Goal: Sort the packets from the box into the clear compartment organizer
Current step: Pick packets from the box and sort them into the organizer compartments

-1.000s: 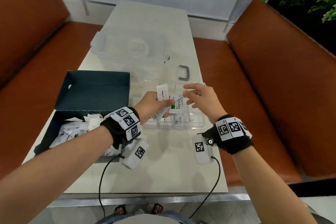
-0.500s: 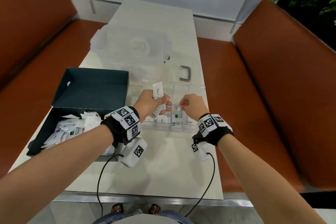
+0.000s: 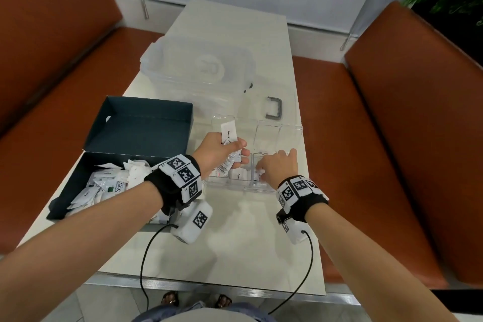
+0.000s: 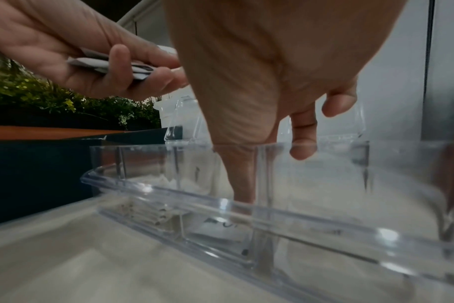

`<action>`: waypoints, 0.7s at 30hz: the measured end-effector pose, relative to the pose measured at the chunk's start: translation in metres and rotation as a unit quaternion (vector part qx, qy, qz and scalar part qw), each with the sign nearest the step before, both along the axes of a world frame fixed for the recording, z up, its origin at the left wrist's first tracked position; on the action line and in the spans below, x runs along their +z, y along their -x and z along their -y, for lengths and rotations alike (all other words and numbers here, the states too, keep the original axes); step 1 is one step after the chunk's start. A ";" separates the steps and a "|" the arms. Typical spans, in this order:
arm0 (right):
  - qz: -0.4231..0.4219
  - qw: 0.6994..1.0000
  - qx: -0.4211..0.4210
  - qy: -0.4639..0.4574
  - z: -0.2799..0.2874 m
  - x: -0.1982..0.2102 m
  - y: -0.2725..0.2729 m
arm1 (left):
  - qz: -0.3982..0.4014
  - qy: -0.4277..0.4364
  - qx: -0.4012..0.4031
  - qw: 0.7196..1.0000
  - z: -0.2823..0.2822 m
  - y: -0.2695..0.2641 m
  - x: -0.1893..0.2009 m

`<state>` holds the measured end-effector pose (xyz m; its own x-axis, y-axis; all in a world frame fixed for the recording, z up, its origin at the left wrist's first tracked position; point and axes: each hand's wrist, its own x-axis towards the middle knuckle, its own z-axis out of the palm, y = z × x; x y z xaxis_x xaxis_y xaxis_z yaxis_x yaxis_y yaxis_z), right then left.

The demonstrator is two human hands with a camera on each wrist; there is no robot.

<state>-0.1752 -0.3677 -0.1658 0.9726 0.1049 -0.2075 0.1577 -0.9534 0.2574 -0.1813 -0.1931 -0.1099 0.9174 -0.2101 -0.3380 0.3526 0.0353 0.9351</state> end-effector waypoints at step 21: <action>0.200 0.913 0.187 -0.302 -0.057 0.069 0.055 | -0.138 0.101 0.030 0.985 -0.026 0.004 0.021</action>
<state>-0.2305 -0.3106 -0.0968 0.8310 0.4223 0.3622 0.5093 -0.8394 -0.1898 -0.1852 -0.1670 -0.0892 0.8094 -0.2477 -0.5325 0.5837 0.2399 0.7757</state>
